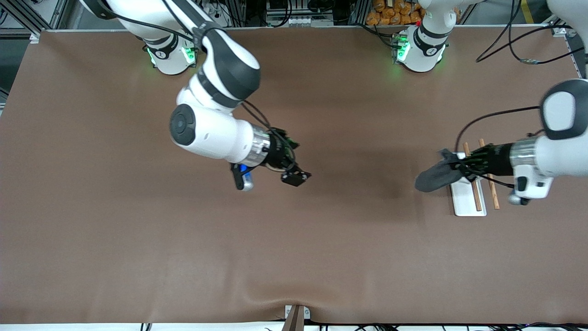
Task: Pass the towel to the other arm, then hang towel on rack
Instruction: 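Drape the towel over the wooden rods with the left gripper while the right gripper retracts, then open the left gripper and raise it away from the rack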
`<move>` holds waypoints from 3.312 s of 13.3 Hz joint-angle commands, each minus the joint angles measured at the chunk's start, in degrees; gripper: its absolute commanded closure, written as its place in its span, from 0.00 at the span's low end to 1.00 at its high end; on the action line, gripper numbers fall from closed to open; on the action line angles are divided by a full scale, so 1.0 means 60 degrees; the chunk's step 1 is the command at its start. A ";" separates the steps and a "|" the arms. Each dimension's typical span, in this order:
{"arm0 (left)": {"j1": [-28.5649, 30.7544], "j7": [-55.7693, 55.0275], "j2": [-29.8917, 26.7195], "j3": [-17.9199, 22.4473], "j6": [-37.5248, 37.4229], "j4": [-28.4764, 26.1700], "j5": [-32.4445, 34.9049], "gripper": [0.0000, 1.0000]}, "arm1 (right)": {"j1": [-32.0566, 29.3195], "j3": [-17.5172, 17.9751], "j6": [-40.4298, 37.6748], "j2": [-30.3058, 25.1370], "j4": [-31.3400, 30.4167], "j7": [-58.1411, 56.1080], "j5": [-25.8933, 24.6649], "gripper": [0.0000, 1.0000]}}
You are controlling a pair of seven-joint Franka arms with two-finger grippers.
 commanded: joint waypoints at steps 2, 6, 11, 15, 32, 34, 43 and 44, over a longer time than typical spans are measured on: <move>0.1316 0.2179 0.0507 -0.0137 -0.0250 0.0044 0.0288 1.00 | -0.1011 0.0061 -0.2057 -0.0774 -0.0157 -0.0472 -0.1422 0.00; 0.2428 0.4830 0.0976 -0.0137 -0.0221 0.0190 0.0362 1.00 | -0.1862 0.0047 -0.3905 -0.1652 -0.0171 -0.1451 -0.2267 0.00; 0.3441 0.7398 0.1826 -0.0152 -0.0046 0.0484 0.0216 0.71 | -0.2771 0.0032 -0.5534 -0.2341 -0.0186 -0.6228 -0.3207 0.00; 0.3471 0.7591 0.1930 -0.0152 0.0160 0.0469 0.0171 0.43 | -0.2903 0.0032 -0.5622 -0.2941 -0.0391 -0.7951 -0.4717 0.00; 0.3369 0.4168 -0.0851 -0.3105 -0.0602 0.0484 0.1895 0.00 | -0.5085 0.0032 -0.4026 -0.6122 -0.4142 -1.4296 -0.5100 0.00; 0.3369 0.3215 -0.1232 -0.4102 -0.0616 0.0484 0.2731 0.00 | -0.5568 0.0032 -0.3997 -0.5903 -0.3966 -1.5875 -0.5025 0.00; -0.0568 0.3840 -0.2522 -0.1035 -0.1171 0.1011 0.3409 0.00 | -0.5336 0.0120 -0.4348 -0.5814 -0.3423 -1.4314 -0.5040 0.00; -0.1848 0.3870 -0.2625 0.0333 -0.1275 0.0996 0.3336 0.00 | -0.5336 0.0120 -0.4319 -0.5800 -0.3379 -1.4329 -0.5025 0.00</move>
